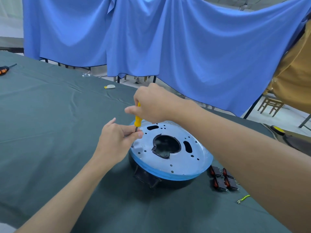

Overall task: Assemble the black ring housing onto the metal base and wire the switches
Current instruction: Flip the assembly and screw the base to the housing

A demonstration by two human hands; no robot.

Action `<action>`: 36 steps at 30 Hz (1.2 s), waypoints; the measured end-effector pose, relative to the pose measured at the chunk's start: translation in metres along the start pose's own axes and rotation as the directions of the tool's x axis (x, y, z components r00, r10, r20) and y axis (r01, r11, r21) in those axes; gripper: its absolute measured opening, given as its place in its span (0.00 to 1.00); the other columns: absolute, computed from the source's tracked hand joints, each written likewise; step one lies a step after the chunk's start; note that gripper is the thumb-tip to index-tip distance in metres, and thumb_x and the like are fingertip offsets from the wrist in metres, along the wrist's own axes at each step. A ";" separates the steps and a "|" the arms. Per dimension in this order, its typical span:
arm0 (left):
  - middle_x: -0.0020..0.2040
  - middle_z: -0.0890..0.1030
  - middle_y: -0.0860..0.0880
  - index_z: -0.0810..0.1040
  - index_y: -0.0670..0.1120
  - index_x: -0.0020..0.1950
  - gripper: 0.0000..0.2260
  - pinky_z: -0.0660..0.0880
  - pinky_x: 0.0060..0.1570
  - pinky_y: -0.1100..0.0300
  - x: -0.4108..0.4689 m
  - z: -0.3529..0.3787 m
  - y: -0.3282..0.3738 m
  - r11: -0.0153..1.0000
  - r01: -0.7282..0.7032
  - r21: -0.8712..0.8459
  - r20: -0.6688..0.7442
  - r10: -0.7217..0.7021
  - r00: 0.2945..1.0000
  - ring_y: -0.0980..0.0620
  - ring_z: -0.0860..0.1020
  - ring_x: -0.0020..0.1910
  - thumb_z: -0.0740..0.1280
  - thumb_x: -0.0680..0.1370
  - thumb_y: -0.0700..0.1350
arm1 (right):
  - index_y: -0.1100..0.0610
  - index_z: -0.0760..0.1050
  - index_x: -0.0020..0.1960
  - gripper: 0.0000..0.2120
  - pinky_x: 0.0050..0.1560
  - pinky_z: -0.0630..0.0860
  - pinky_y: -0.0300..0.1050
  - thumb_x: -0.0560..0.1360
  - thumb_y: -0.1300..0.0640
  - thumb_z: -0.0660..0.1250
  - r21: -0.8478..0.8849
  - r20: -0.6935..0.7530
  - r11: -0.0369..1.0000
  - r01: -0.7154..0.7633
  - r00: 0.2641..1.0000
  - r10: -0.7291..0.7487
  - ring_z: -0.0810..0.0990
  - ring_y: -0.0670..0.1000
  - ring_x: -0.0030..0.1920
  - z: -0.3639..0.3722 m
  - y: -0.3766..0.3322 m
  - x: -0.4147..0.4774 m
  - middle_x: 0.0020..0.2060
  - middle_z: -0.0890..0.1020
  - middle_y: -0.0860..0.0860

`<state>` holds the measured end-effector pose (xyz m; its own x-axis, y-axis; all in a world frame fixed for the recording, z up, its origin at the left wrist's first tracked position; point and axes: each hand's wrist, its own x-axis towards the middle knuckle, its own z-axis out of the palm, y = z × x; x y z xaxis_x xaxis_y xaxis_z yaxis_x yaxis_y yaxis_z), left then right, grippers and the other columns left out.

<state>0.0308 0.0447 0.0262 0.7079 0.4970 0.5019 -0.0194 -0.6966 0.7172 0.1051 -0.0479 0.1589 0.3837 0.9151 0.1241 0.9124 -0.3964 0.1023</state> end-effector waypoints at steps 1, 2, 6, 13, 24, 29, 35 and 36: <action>0.37 0.85 0.42 0.87 0.45 0.44 0.07 0.46 0.69 0.76 0.000 -0.001 0.000 1.000 -0.005 0.011 0.017 0.005 1.000 0.43 0.81 0.45 0.70 0.78 0.44 | 0.57 0.73 0.46 0.13 0.38 0.66 0.43 0.79 0.47 0.63 -0.013 0.019 1.000 0.023 1.000 -0.023 0.67 0.50 0.42 -0.002 0.000 -0.001 0.38 0.74 0.48; 0.38 0.85 0.42 0.87 0.45 0.45 0.08 0.46 0.69 0.75 0.000 -0.002 -0.001 1.000 -0.010 0.007 0.035 0.009 0.999 0.44 0.82 0.47 0.69 0.79 0.44 | 0.56 0.75 0.50 0.10 0.39 0.66 0.42 0.78 0.49 0.66 0.002 0.033 0.998 0.055 0.998 -0.055 0.68 0.50 0.41 -0.005 0.001 -0.002 0.39 0.74 0.46; 0.42 0.87 0.51 0.84 0.38 0.43 0.11 0.47 0.74 0.66 0.002 -0.002 -0.006 0.998 -0.062 0.006 0.114 0.061 0.992 0.57 0.82 0.50 0.67 0.80 0.44 | 0.58 0.78 0.46 0.08 0.39 0.71 0.42 0.77 0.53 0.67 0.071 0.011 0.995 0.069 0.998 -0.070 0.70 0.44 0.33 -0.009 0.001 -0.003 0.30 0.78 0.46; 0.35 0.80 0.37 0.85 0.49 0.41 0.09 0.47 0.65 0.79 0.000 0.000 -0.008 0.999 -0.036 -0.031 0.044 0.037 0.998 0.40 0.80 0.46 0.69 0.79 0.43 | 0.55 0.74 0.48 0.12 0.39 0.68 0.47 0.79 0.46 0.63 0.018 0.022 1.000 0.009 1.000 -0.010 0.72 0.51 0.45 -0.002 0.000 0.000 0.34 0.70 0.44; 0.39 0.86 0.44 0.86 0.47 0.42 0.05 0.51 0.68 0.73 -0.001 0.001 -0.007 0.998 -0.037 -0.059 -0.007 0.037 0.999 0.44 0.81 0.45 0.71 0.77 0.43 | 0.56 0.65 0.35 0.19 0.30 0.66 0.44 0.79 0.45 0.63 0.035 -0.026 0.998 -0.048 0.998 0.049 0.77 0.55 0.47 0.003 0.002 0.006 0.31 0.71 0.53; 0.42 0.86 0.46 0.85 0.51 0.45 0.10 0.48 0.68 0.75 0.000 -0.006 -0.008 0.995 -0.055 -0.081 0.086 0.062 0.994 0.58 0.80 0.52 0.65 0.81 0.44 | 0.54 0.74 0.47 0.05 0.45 0.72 0.44 0.76 0.53 0.68 0.020 -0.017 0.994 0.108 0.994 -0.108 0.70 0.46 0.36 -0.004 0.000 0.002 0.34 0.69 0.42; 0.37 0.84 0.63 0.85 0.50 0.40 0.06 0.52 0.71 0.66 -0.004 0.000 -0.007 0.997 -0.030 -0.075 0.018 0.032 0.999 0.68 0.78 0.48 0.72 0.76 0.42 | 0.55 0.60 0.34 0.21 0.32 0.64 0.43 0.80 0.47 0.61 -0.016 -0.018 0.999 -0.046 0.999 0.046 0.67 0.54 0.45 0.004 -0.003 0.008 0.34 0.77 0.55; 0.36 0.85 0.58 0.84 0.51 0.39 0.07 0.52 0.72 0.66 -0.004 0.000 -0.007 0.997 -0.029 -0.072 0.017 0.030 0.999 0.64 0.79 0.46 0.72 0.76 0.42 | 0.55 0.61 0.34 0.21 0.33 0.67 0.44 0.80 0.46 0.61 0.001 -0.010 0.999 -0.047 0.999 0.047 0.70 0.54 0.46 0.003 -0.004 0.008 0.30 0.76 0.53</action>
<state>0.0284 0.0475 0.0198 0.7190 0.4668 0.5149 -0.0909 -0.6713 0.7356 0.1051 -0.0389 0.1561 0.4252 0.8945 0.1382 0.8932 -0.4393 0.0955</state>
